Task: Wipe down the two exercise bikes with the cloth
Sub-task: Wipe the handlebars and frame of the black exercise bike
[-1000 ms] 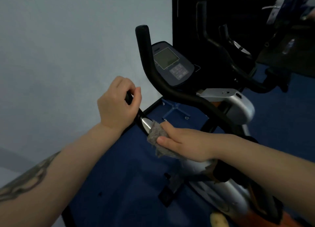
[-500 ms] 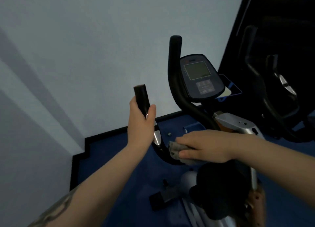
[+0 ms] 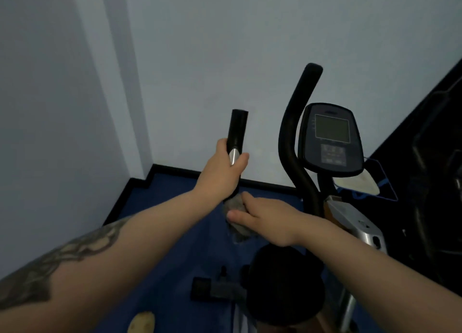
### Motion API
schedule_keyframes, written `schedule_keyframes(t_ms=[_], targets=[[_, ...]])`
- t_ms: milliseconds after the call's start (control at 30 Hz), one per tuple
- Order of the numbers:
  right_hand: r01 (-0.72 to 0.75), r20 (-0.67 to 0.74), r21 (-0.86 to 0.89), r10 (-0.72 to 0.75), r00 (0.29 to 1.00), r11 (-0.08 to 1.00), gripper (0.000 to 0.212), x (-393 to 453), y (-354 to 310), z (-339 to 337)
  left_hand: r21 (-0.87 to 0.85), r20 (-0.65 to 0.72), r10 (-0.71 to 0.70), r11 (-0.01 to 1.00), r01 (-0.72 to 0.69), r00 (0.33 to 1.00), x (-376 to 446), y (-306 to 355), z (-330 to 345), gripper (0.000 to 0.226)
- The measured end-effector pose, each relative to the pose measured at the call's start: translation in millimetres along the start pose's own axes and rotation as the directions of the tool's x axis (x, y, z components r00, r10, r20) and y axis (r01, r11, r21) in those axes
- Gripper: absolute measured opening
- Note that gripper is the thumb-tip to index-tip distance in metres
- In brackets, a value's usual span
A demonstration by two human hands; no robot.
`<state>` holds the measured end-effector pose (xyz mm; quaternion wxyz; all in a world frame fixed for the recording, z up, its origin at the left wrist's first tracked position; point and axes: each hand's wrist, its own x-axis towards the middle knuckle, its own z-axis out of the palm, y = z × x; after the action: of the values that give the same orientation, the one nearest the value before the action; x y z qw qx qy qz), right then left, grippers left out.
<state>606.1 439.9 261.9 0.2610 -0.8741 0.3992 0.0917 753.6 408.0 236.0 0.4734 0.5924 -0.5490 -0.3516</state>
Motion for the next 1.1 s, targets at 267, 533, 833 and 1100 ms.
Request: schedule_keyframes(t_ms=[267, 533, 833, 1100], targets=[[0.01, 0.047, -0.149, -0.003, 0.999, 0.989, 0.027, -28.0, 22.3, -9.6, -0.005, -0.027, -0.082, 0.997, 0.082, 0.996, -7.1, -5.2, 4.6, 0.034], [0.021, 0.046, -0.034, -0.019, 0.999, 0.999, 0.028, -18.6, 20.8, -3.8, -0.034, 0.055, -0.071, 0.997, 0.073, 0.996, -4.2, -9.0, -1.7, 0.025], [-0.028, 0.096, 0.056, 0.023, 0.995, 0.998, 0.03, -6.2, 9.0, -9.0, -0.056, 0.06, -0.052, 0.997, 0.056, 0.997, -1.4, -11.6, -1.7, 0.024], [-0.104, 0.154, 0.116, 0.085, 0.984, 0.988, 0.052, 5.9, 2.8, -11.0, -0.094, 0.026, -0.044, 0.995, 0.046, 0.999, -1.8, -15.1, 3.0, 0.019]])
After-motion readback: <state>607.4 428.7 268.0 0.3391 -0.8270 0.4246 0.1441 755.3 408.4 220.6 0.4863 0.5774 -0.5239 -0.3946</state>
